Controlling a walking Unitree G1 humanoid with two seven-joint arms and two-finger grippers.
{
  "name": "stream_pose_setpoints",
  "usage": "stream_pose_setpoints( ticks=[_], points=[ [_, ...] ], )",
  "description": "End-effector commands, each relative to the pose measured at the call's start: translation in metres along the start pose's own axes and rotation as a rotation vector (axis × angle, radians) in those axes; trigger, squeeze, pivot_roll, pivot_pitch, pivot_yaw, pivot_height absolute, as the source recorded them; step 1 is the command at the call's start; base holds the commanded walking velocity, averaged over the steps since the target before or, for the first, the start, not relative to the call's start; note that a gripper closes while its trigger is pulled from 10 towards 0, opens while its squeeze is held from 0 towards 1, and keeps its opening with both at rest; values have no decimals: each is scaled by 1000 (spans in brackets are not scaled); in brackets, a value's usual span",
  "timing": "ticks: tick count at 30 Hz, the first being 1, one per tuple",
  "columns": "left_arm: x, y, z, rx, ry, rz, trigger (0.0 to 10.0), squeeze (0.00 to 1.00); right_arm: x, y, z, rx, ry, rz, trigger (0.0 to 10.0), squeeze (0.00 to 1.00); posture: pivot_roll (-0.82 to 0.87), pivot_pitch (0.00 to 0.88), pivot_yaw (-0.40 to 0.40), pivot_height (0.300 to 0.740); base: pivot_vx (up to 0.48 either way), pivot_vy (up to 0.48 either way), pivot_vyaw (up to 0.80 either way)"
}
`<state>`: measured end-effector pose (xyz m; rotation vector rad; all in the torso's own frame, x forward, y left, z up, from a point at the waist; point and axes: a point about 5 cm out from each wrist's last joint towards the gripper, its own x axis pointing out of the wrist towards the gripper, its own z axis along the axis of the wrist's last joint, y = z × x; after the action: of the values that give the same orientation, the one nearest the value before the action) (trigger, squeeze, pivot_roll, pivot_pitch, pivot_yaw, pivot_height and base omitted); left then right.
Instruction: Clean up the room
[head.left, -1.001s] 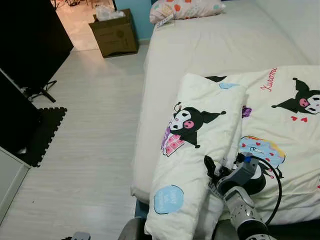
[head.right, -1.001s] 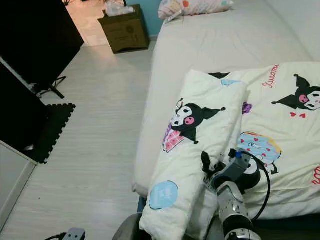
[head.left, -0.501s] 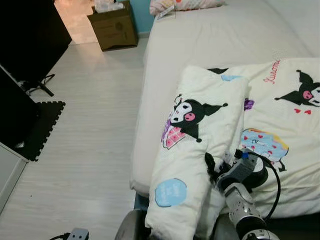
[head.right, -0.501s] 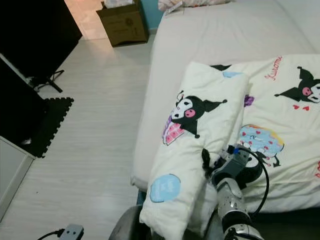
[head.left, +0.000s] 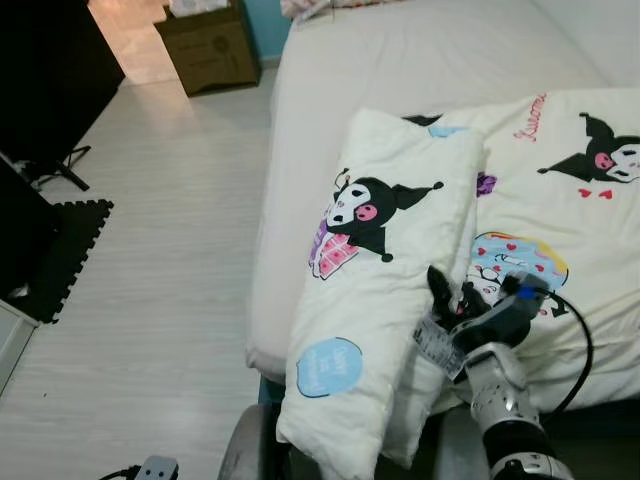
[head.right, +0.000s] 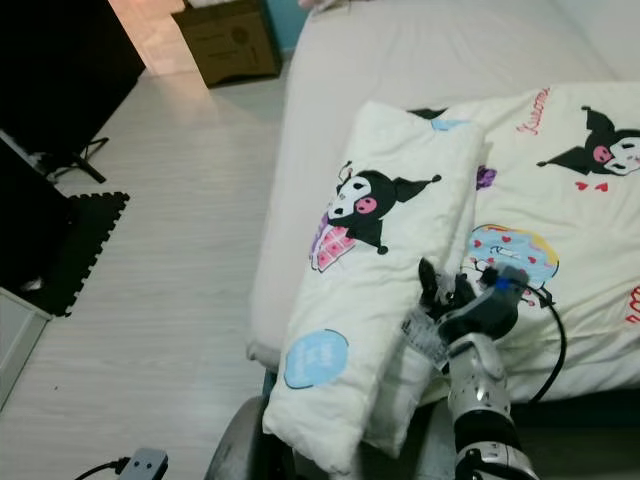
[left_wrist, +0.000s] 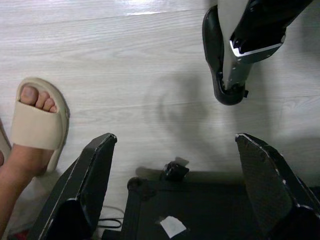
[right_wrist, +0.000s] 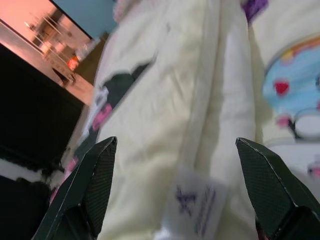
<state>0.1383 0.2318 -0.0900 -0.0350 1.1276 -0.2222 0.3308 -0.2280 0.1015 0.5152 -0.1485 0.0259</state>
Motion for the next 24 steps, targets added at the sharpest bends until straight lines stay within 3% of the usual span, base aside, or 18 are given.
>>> stream_pose_setpoints(
  ticks=[1,4,8,12,14,18,24],
  points=[
    [-5,7,-12,-18,39,18,10000,0,0,-1,-4,10,13,-28,10000,0,150,263,175,506,0,0,0],
    [-5,7,-12,-18,39,18,10000,0,0,-1,-4,10,13,-28,10000,0,150,263,175,506,0,0,0],
    [-5,6,-12,-19,37,16,10000,0,3,-11,-21,-55,172,-168,10000,0,153,261,174,506,0,0,0],
    [-5,7,-12,-21,37,18,10000,0,2,-11,-27,-69,223,-179,10000,0,155,257,171,506,0,0,0],
    [-5,7,-13,-24,38,19,10000,0,1,-4,-33,-22,256,-121,10000,0,153,255,170,506,0,0,0],
    [-4,5,-15,-25,42,16,10000,0,1,6,-30,109,216,-23,10000,0,148,254,168,506,0,0,0],
    [-2,1,-15,-23,44,9,10000,0,3,10,-23,182,157,28,10000,0,135,248,167,506,0,0,0]
  ],
)
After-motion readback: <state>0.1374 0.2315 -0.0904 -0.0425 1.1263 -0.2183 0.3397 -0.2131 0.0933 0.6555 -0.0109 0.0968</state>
